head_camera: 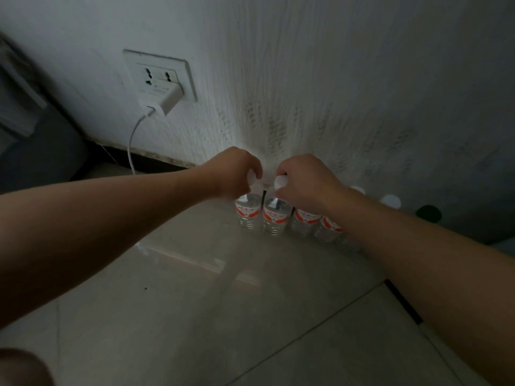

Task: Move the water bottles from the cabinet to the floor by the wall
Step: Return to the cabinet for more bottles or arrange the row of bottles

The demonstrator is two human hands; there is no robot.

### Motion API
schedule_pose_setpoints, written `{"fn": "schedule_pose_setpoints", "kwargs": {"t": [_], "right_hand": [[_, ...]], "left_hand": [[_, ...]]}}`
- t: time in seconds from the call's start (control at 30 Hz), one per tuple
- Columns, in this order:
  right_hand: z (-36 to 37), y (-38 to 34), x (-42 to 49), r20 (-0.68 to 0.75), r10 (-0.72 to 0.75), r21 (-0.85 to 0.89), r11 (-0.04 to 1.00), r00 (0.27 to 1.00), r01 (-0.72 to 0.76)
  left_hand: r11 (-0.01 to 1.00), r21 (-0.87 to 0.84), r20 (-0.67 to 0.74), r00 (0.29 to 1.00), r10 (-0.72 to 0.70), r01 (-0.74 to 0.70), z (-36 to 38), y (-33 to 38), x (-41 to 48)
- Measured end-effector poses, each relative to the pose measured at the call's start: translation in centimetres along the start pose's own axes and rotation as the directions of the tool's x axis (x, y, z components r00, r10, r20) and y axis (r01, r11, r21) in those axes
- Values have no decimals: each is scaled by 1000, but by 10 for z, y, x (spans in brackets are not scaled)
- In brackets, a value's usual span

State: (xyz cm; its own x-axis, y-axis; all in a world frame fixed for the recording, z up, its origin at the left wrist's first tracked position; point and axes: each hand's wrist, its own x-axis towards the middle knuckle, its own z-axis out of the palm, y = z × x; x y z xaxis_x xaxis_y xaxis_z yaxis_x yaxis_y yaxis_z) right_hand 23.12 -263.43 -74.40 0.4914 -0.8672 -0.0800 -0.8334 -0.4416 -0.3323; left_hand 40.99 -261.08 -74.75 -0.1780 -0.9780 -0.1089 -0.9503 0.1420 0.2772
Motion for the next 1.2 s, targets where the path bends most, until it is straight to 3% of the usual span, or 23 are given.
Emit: {"fn": "schedule_pose_setpoints", "kwargs": {"t": [0.6, 1.2], "right_hand": [[7, 15, 8, -53, 31, 73, 997, 998, -27], [8, 13, 10, -65, -4, 15, 1000, 998, 5]], "left_hand": [[998, -32, -77, 996, 44, -47, 6, 8, 20], [997, -44, -53, 997, 56, -58, 10, 1, 24]]}}
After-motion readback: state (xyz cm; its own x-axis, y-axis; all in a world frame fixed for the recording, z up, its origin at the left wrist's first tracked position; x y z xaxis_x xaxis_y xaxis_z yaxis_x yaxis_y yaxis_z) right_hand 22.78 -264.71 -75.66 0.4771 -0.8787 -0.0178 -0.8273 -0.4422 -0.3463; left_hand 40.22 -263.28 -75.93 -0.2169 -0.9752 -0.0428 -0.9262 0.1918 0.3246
